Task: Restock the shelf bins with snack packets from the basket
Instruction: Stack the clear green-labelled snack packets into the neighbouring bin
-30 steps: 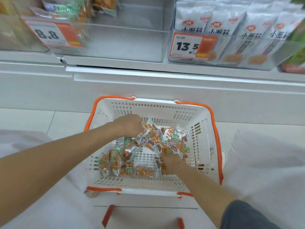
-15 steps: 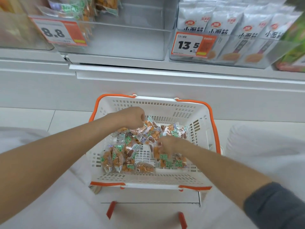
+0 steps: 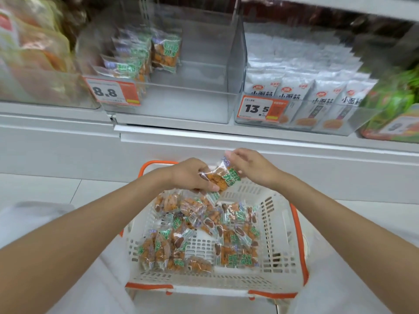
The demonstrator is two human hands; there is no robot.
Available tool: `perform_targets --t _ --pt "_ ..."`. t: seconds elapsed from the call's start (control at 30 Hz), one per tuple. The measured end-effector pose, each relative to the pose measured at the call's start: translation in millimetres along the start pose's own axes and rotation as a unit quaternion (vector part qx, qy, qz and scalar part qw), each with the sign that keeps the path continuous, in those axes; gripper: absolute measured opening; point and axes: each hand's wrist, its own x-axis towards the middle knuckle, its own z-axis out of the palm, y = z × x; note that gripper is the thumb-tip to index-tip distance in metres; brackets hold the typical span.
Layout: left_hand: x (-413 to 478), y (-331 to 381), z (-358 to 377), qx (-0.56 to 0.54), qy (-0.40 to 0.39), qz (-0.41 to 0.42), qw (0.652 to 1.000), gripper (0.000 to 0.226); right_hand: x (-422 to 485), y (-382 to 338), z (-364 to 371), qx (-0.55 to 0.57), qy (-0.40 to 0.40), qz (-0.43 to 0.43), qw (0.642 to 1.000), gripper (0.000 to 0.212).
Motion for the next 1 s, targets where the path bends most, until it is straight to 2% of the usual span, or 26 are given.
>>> perform_targets --t 0.1,0.17,0.3,0.37,0.5,0.6,0.63,0.73,0.77,0.87,0.93,1.0 --pt "0.4 2.3 0.1 -0.102 -0.015 -0.016 0.995 0.051 -0.4 2.7 1.8 -0.031 0.070 -0.035 0.996 0.050" --pt "2.6 3.1 5.3 -0.137 -0.028 -0.012 0.990 0.063 0.1 1.5 5.9 -0.040 0.111 -0.074 0.990 0.054" --pt "2.5 5.1 9.6 -0.126 -0.020 0.004 0.992 0.094 5.8 -6.4 5.3 -0.075 0.150 -0.137 0.976 0.057" --pt "0.0 8.8 7.8 -0.115 -0.020 0.018 0.993 0.102 7.8 -8.4 -0.1 -0.073 0.152 -0.151 0.974 0.057" --pt "-9.6 24.7 3.1 -0.079 0.009 0.062 0.995 0.100 12.1 -14.5 -10.9 -0.064 0.151 -0.160 0.974 0.056" --pt "-12.7 26.8 -2.0 -0.070 0.007 0.069 0.995 0.098 10.8 -19.9 -11.5 -0.024 0.146 -0.130 0.980 0.056" --pt "-12.7 25.0 -4.5 -0.076 0.010 0.069 0.995 0.091 9.5 -22.0 -11.1 0.014 0.144 -0.106 0.984 0.054" --pt "-14.4 19.0 -12.7 -0.113 0.060 0.075 0.989 0.050 1.0 -32.7 -13.1 0.169 0.101 -0.025 0.980 0.045" --pt "-15.2 17.5 -14.6 -0.127 0.077 0.077 0.986 0.046 -1.6 -35.3 -12.7 0.192 0.071 -0.006 0.979 0.041" --pt "-18.5 16.7 -16.4 -0.151 0.090 0.093 0.980 0.052 -3.7 -37.6 -0.8 0.211 0.000 0.018 0.977 0.031" --pt "-20.2 19.8 -17.3 -0.170 0.100 0.092 0.976 0.048 -1.0 -38.7 5.2 0.228 0.013 0.018 0.973 0.032" --pt "-22.8 24.3 -21.0 -0.172 0.118 0.085 0.974 0.035 1.9 -43.2 5.5 0.230 0.032 0.009 0.973 0.028"
